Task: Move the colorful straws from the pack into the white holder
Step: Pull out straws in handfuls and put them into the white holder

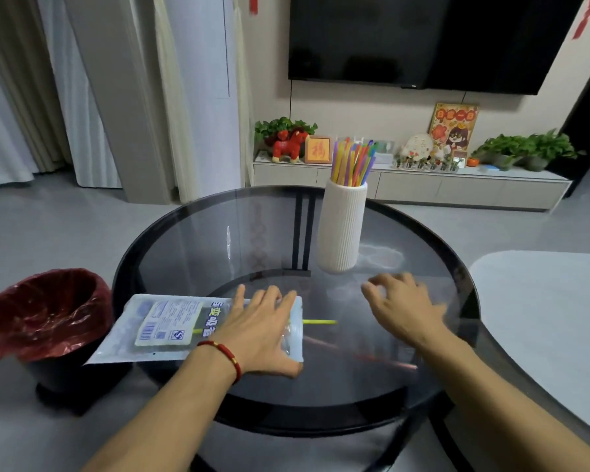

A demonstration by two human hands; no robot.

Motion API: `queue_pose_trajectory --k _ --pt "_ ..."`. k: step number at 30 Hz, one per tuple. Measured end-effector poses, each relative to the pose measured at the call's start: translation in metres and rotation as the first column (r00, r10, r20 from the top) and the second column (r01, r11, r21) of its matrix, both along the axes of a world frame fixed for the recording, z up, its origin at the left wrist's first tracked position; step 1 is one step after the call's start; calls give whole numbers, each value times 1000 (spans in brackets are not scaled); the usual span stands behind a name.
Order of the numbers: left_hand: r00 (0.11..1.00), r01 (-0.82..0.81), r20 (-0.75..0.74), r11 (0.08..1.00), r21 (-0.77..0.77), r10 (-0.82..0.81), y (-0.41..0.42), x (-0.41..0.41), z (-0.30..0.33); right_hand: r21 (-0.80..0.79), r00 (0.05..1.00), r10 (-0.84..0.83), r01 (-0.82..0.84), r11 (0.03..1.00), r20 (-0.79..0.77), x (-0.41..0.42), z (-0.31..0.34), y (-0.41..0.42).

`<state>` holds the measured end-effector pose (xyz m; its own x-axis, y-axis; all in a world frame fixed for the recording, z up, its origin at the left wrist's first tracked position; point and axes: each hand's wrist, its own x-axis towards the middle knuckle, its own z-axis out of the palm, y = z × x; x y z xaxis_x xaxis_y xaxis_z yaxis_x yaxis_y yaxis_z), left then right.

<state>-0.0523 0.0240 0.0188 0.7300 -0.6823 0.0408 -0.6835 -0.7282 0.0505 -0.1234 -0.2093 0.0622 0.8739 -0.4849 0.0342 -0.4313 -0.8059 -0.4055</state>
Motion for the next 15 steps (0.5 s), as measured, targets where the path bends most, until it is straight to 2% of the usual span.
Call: queue_pose_trajectory --k 1,3,6,11,13,15 --pt "1000 -9 13 1000 3 9 -1 -1 2 55 992 -26 33 998 -125 -5 -11 -3" --pt "997 -29 65 1000 8 28 -5 -3 7 122 984 -53 74 990 -171 -15 -29 -6" --pt "993 -57 106 998 34 53 -6 -6 8 125 996 16 -6 992 -85 -24 -46 -1" --pt "993 -33 118 996 78 24 -9 -13 9 48 926 377 -375 926 -26 -39 -60 2" --pt "984 13 177 994 111 -32 -14 -18 14 -27 897 441 -441 897 6 -40 -58 3" --pt "954 67 277 982 175 -114 -18 -23 21 -110 893 446 -438 892 62 -37 -54 5"
